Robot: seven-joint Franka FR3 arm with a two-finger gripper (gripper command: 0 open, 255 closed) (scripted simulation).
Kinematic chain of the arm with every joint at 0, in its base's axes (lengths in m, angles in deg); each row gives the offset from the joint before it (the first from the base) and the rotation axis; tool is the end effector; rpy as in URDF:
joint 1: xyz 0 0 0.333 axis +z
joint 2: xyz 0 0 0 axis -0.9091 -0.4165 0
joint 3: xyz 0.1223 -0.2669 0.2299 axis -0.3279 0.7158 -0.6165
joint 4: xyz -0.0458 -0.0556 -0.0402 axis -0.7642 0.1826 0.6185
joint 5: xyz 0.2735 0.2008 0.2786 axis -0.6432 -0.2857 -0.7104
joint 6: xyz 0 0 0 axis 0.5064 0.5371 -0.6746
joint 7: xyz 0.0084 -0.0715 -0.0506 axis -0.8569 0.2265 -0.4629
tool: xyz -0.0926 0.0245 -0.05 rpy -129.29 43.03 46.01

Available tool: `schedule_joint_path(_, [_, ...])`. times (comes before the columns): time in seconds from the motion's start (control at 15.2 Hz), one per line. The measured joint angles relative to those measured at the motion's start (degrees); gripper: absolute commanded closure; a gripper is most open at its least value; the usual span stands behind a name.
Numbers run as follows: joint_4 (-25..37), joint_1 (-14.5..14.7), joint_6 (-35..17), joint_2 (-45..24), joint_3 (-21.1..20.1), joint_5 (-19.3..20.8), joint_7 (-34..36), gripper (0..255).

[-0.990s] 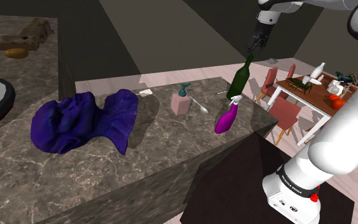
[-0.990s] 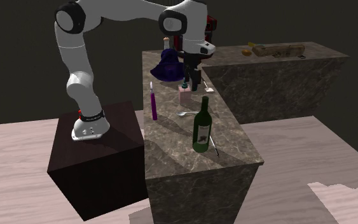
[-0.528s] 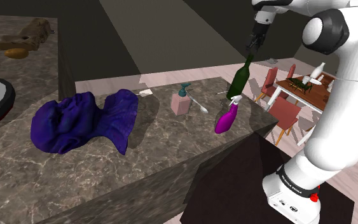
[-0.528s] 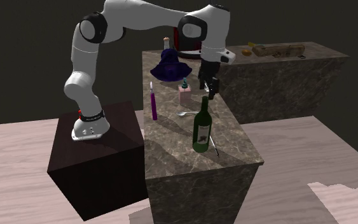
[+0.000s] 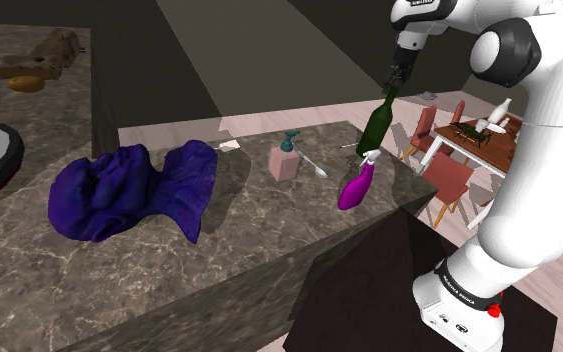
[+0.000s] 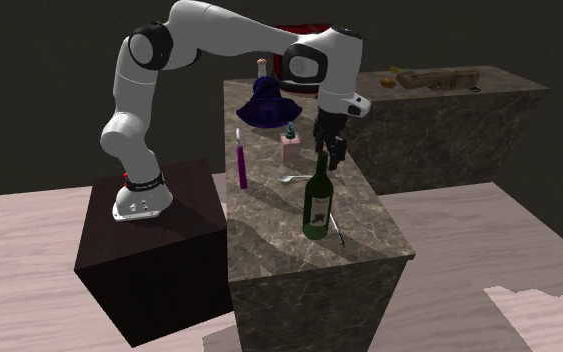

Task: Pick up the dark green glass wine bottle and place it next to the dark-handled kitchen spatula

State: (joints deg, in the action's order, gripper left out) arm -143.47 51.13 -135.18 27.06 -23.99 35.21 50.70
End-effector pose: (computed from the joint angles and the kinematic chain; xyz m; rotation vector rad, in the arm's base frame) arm 0.6030 -0.4331 0.5194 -3.1375 0.0927 0.0737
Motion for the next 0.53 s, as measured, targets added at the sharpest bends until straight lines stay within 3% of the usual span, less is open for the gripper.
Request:
schedule_joint_path(0.4, [-0.43, 0.04, -0.56, -0.12, -0.04, -0.06, 0.0, 0])
schedule_joint_path(0.46, [-0.43, 0.04, -0.56, -0.12, -0.04, -0.06, 0.0, 255])
schedule_joint_path(0.53, [-0.43, 0.04, -0.56, -0.12, -0.04, -0.06, 0.0, 255])
